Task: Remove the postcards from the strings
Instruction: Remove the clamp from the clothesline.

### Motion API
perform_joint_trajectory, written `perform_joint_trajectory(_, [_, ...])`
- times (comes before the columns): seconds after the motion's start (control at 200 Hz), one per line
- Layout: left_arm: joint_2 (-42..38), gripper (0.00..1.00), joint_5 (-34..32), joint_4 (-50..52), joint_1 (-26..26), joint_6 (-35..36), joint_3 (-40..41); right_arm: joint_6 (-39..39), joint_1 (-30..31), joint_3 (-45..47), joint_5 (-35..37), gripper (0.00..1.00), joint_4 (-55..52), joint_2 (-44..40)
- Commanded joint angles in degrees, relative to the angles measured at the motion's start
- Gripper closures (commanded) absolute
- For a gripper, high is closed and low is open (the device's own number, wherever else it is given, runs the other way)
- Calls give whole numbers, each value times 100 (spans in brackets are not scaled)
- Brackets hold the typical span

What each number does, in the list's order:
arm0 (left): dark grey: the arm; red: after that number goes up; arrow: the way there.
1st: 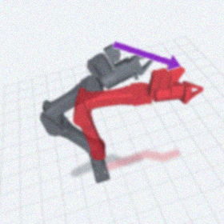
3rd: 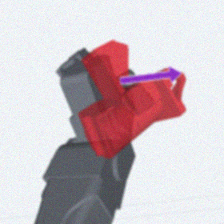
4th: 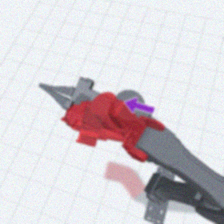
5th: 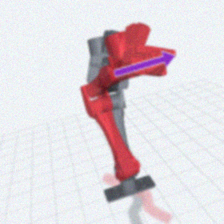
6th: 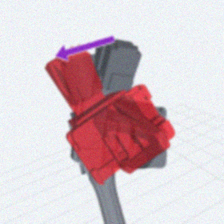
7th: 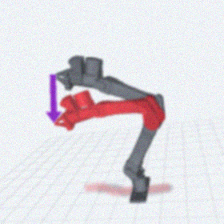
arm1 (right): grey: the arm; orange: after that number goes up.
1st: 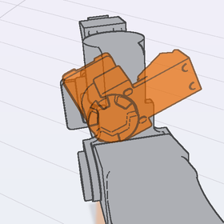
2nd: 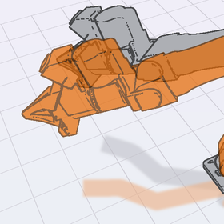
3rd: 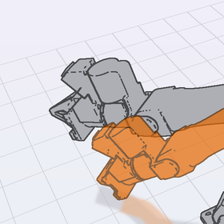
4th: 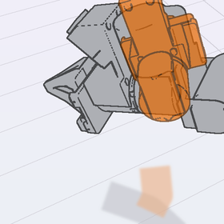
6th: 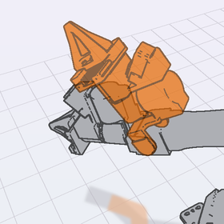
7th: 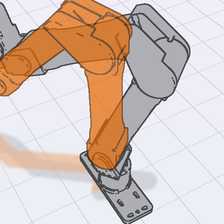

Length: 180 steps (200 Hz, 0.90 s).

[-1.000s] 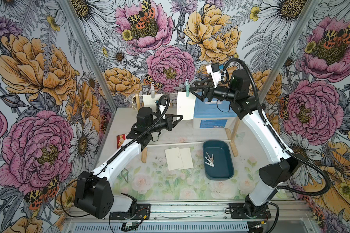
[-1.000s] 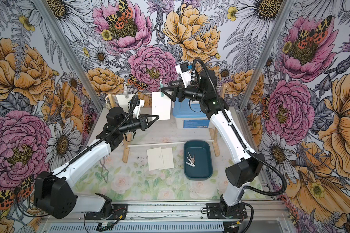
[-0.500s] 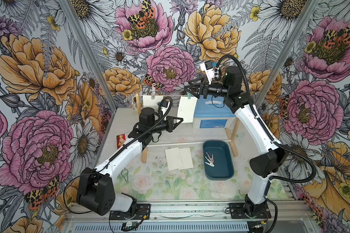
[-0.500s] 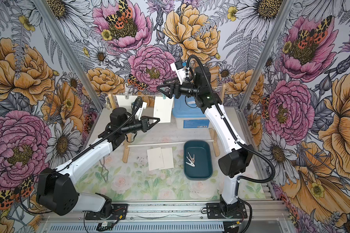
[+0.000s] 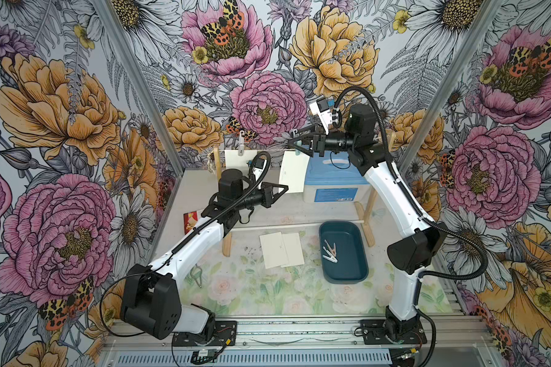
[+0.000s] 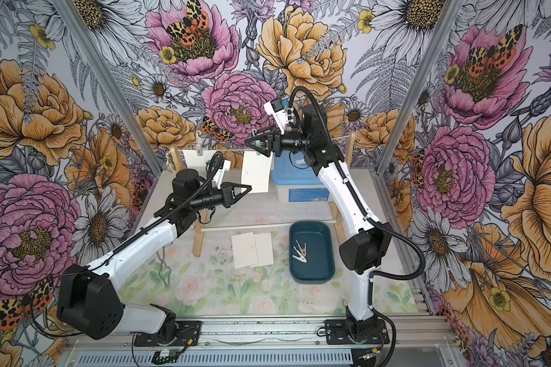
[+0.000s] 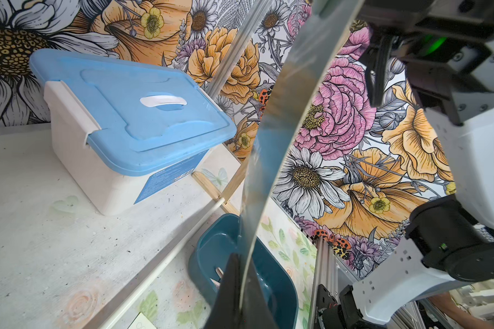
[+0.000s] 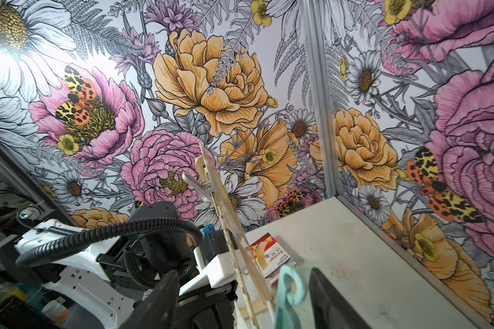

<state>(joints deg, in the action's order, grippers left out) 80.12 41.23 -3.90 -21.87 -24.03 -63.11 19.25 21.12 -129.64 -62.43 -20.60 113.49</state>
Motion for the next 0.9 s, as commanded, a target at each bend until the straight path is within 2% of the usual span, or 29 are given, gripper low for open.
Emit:
perform_joint_trajectory(0.0, [-44,100,208,-331,61,-116,62,69,4,-262,-488,37,21,190])
perform_joint_trajectory(0.23, [4,100,314,-541,69,-288,111,10,39,-276,-502,48,38,165])
perform_joint_trajectory(0.896, [127,100,502,-823,106,-576,160,138,138,-270,-488,68,38,6])
